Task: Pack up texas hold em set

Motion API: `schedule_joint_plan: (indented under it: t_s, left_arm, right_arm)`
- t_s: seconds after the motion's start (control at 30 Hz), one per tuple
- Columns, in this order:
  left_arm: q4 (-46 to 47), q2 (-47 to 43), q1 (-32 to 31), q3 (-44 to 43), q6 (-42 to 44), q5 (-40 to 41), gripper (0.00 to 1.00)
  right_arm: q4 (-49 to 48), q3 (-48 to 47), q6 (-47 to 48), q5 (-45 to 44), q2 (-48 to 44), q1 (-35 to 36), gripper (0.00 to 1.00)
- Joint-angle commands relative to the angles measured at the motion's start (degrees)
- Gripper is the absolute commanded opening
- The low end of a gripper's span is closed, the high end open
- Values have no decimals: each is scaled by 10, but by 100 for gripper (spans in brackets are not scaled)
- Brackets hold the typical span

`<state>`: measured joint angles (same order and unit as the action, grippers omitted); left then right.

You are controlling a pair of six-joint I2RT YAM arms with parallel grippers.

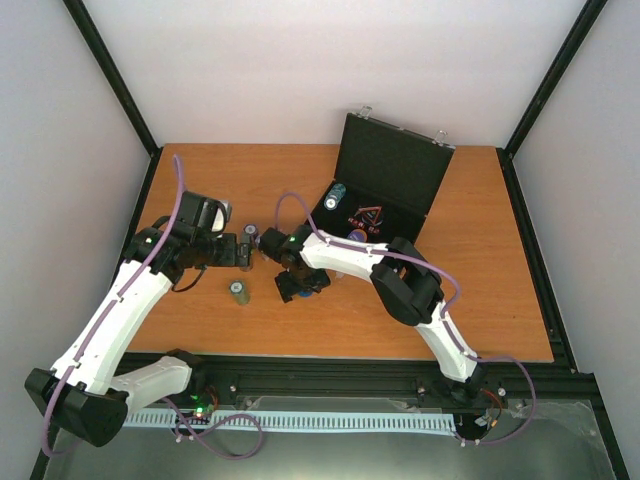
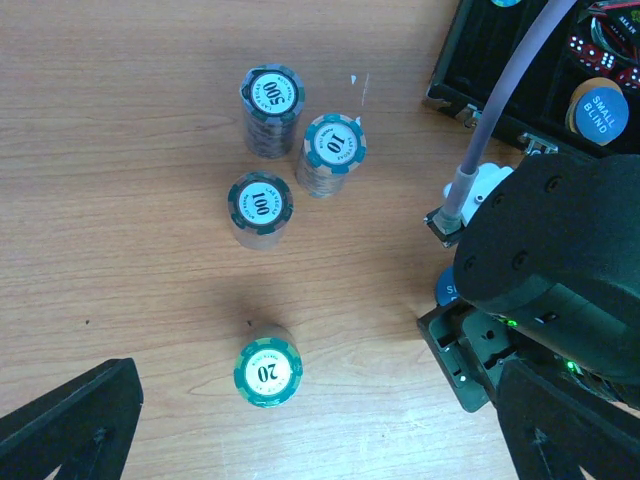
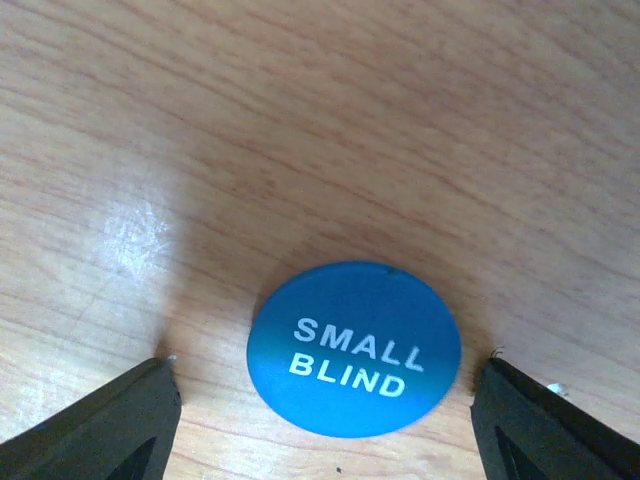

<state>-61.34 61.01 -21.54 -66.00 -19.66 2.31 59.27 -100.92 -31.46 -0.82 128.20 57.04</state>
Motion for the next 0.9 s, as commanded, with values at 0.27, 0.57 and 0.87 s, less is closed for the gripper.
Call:
schedule_joint_plan:
  t_s: [0.27,0.57,0.87]
  left_arm:
    - [6,-5,1,2,3,-2,100]
    - [3,-11,0,7,-1,-3,100]
    - [2,-11,1,6,1,-3,100]
  right_arm:
    - [7,20,19,-15,30,4,76]
    - [-5,39,26,-34,35,3,50]
    - [2,41,22,-59,-3,3,50]
